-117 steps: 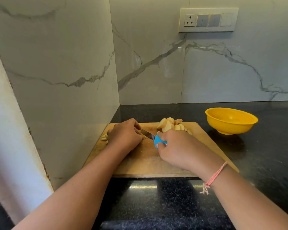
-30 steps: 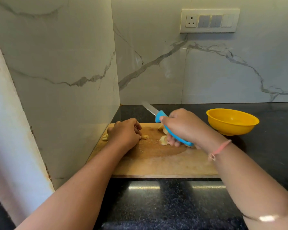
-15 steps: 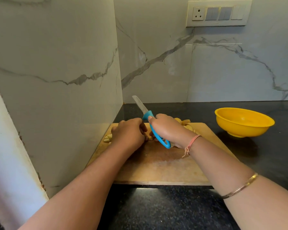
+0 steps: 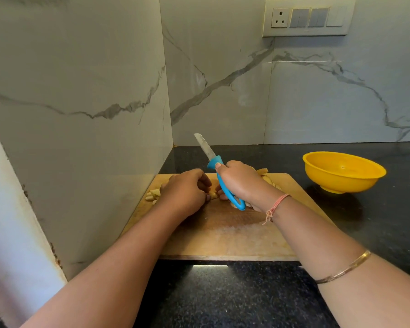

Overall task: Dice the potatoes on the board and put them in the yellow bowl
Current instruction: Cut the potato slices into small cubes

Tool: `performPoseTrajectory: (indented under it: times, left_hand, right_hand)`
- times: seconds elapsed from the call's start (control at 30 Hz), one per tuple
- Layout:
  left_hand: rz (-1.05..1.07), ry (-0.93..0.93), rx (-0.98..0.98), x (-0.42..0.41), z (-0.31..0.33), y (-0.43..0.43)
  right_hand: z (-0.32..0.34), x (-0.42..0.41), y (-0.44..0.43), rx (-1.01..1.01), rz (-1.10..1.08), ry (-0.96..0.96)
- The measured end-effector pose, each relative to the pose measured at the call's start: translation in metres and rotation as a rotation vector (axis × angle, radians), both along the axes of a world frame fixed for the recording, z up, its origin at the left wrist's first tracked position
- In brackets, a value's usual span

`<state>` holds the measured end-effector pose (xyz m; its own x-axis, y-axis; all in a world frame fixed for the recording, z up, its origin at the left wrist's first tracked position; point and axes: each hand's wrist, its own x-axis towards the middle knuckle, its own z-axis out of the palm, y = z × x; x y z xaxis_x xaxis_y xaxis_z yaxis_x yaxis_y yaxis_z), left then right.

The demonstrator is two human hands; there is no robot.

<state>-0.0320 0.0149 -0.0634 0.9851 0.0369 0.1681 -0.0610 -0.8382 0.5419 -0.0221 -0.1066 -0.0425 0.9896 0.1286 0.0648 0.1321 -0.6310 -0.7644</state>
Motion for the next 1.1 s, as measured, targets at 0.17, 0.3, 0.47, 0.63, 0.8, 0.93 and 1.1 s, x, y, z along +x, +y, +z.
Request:
performPoseTrajectory:
  times: [0.17,0.3,0.47,0.63,0.8,0.93,1.1]
  left_hand:
    - [0.022,-0.007,-0.003,0.002,-0.002,-0.002]
    - [0.067,-0.021,0.029,0.003,-0.003,-0.003]
    - [0.088,-0.013,0.019,0.003,-0.002,-0.002]
    - [0.082,-0.003,-0.007,0.004,-0.001,0.003]
    - [0.093,-0.004,-0.025,0.005,-0.003,0.003]
    - [0.110,-0.009,-0.032,0.005,-0.003,0.003]
    - [0.125,-0.033,-0.001,0.005,-0.004,0.001]
  right_hand:
    - [0.000,-0.003,0.003,-0.002,0.028,0.002]
    - [0.002,-0.004,0.000,0.092,0.029,0.040]
    - [0.015,-0.020,-0.007,0.070,-0.007,0.081]
    - [0.020,-0.052,-0.018,-0.158,-0.028,-0.020]
    - [0.010,-0.089,-0.019,-0.384,-0.061,-0.119]
    - [0.002,-0.100,-0.012,-0.458,-0.080,-0.183]
    - [0.000,-0.103,-0.003,-0.548,-0.060,-0.210]
